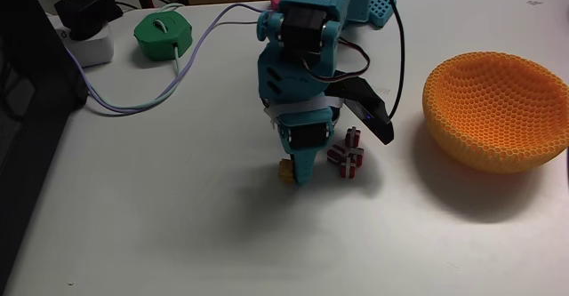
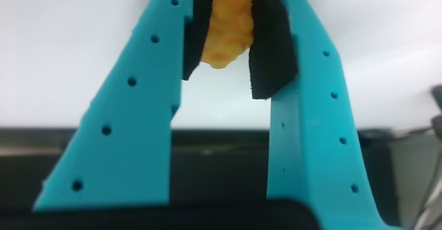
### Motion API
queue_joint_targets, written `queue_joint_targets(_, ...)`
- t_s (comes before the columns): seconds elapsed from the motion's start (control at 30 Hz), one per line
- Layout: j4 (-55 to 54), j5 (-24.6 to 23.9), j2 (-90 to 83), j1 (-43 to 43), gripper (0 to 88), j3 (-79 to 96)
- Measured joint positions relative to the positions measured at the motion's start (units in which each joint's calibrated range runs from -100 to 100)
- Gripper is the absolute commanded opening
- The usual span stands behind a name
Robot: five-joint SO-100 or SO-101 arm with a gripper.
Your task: Place cube pieces into the yellow basket
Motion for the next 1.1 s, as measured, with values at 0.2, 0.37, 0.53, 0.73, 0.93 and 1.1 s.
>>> queue_joint_targets(0.2,0.11,0.0,0.1,0.0,1.3,-0.49)
queue_joint_targets(0.37,0.11,0.24,0.1,1.16,0.1,-0.59)
queue_joint_targets(0.53,0.55,0.29,-0.98,1.16,0.0,0.2)
queue_joint_targets(0.73,1.77,1.03,-8.76,1.93,0.0,2.66)
queue_joint_targets(0.93,3.66,1.76,-22.92,-0.87,0.3,9.66)
queue_joint_targets(1.1,4.66,2.0,-36.1,-8.51,2.4,19.7)
